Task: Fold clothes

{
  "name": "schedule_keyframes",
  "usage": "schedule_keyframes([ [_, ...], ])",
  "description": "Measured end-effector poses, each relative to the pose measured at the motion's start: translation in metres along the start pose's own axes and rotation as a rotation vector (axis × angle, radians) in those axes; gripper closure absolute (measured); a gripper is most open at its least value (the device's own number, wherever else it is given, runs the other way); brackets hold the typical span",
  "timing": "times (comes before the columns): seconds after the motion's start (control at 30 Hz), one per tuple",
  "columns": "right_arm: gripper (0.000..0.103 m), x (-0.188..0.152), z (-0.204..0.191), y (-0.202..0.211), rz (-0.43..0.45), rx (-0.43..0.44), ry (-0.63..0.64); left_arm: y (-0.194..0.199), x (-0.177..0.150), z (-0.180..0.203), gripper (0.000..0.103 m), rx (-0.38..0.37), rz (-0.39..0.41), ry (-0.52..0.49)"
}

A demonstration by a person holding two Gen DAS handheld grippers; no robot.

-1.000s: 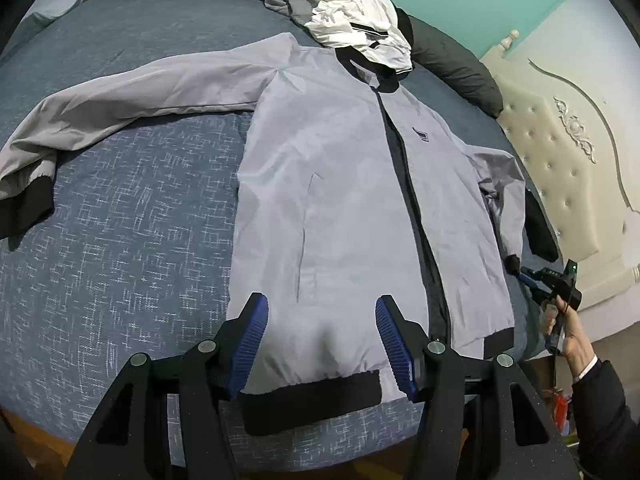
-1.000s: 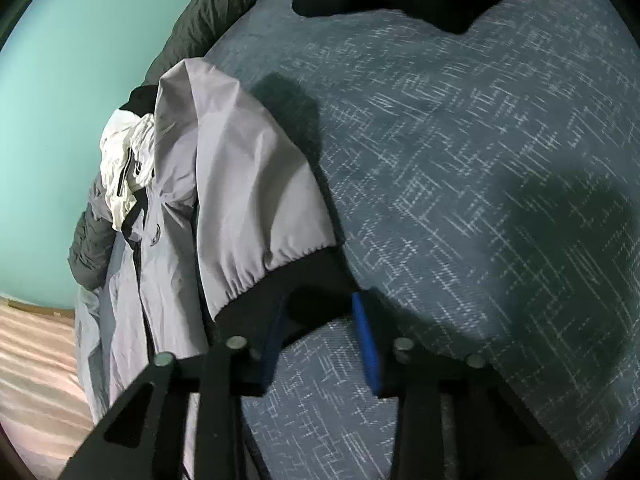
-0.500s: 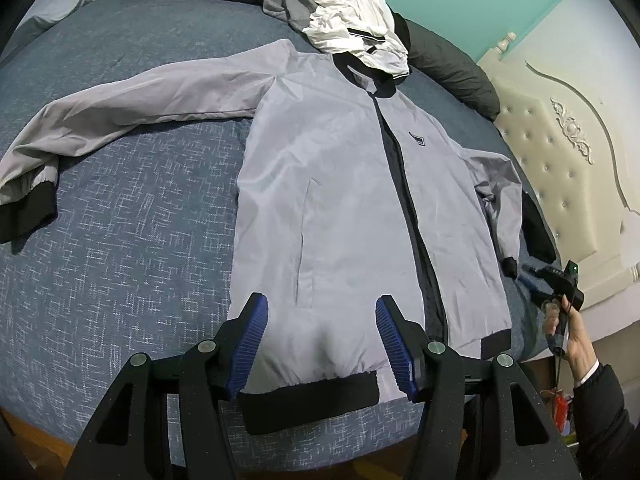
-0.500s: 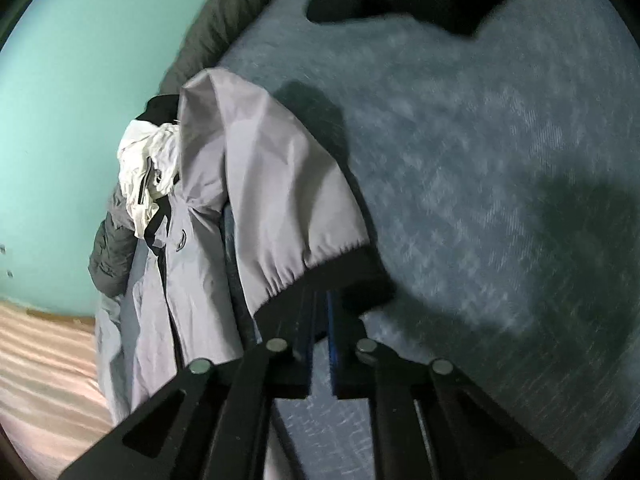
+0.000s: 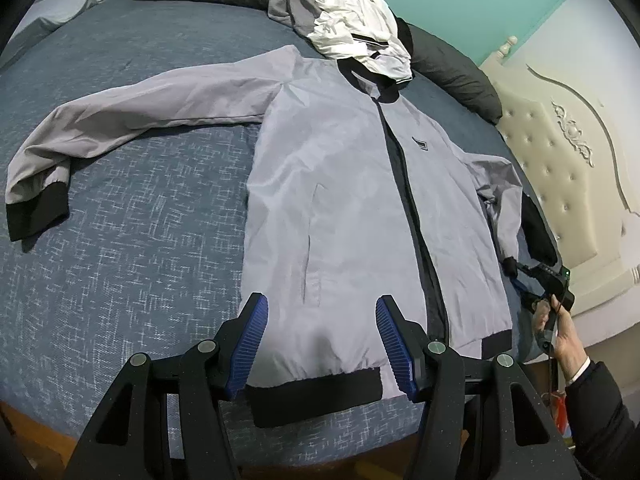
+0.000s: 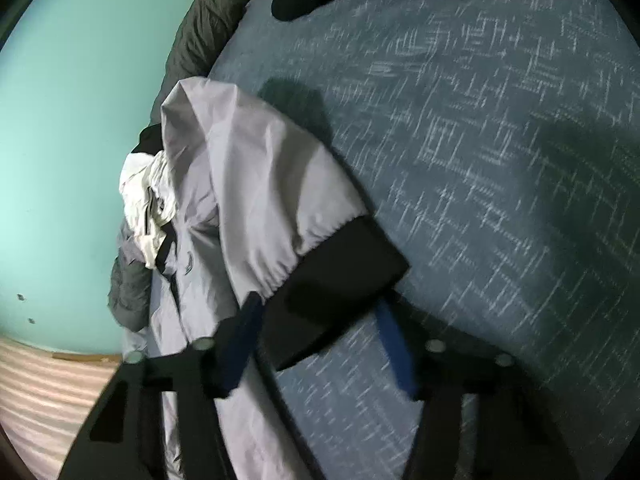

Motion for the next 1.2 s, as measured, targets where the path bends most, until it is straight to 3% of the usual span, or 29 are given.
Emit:
schedule_keyframes([
  [0.07,0.079,0.002,0.004,-0.002,0.010,-0.009,-0.002,0.001,0.000,-0.001,0.043,0.005,-0.002,-0.002],
  [0.2,0.095,0.010,0.002,0.004,0.054,0.007,0.027,0.004,0.002,-0.003,0.043,0.009,0.007,-0.003],
  [0.5,0.097,0.059,-0.036,0.052,0.185,0.047,0.166,-0.001,0.004,0.002,0.043,0.011,0.004,-0.008],
  [0.9,0.098,0.194,-0.078,0.163,0.394,-0.038,0.389,-0.021,0.001,0.014,0.043,0.016,-0.025,-0.021],
  [1.2,0.098,0.249,-0.061,0.154,0.406,-0.164,0.438,-0.037,0.005,0.019,0.043,0.052,-0.051,-0.039],
])
Point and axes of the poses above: each gripper's, at about its wrist camera, not at the fingertips, and y roughly against the way its jaws point, z to its right, x to its top, the point moved 9 cm from there along -y, roughly the way its jaws point, and after that the axes turned 7 degrees about z, right-handed, at the moved point
